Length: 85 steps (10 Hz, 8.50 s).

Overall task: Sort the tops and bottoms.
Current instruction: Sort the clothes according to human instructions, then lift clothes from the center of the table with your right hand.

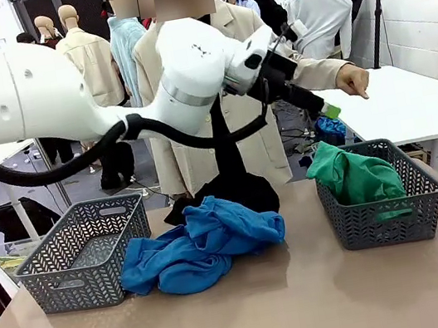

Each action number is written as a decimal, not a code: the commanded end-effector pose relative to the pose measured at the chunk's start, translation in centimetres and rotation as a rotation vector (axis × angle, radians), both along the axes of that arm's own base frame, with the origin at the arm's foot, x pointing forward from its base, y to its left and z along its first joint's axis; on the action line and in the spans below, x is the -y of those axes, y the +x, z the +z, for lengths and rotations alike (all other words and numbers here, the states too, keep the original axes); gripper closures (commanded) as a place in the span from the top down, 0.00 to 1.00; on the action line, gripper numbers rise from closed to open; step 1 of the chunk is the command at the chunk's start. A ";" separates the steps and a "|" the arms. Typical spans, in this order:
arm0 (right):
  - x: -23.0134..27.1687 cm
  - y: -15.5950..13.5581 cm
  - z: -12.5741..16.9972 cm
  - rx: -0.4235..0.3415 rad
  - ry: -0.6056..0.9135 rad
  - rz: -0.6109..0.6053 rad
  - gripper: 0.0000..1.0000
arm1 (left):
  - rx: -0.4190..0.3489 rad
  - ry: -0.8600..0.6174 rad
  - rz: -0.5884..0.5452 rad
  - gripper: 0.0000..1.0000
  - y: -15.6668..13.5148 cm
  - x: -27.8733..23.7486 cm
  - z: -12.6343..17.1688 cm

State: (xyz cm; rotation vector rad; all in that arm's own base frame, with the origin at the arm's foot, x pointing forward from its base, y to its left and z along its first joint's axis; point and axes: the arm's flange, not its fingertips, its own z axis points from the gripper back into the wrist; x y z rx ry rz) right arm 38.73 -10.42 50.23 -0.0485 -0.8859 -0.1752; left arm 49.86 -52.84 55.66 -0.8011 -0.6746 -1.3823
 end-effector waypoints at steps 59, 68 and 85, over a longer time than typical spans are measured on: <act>-44.8 5.3 -13.3 -0.541 -0.310 1.386 1.00 | 0.327 0.602 1.678 1.00 -29.6 -62.0 14.0; -46.5 5.1 -12.7 -0.381 -0.544 1.201 1.00 | 0.327 0.602 1.678 1.00 -29.6 -62.0 14.0; -46.9 7.6 -14.0 -0.387 -0.551 1.180 0.00 | 0.327 0.602 1.678 1.00 -29.6 -62.0 14.0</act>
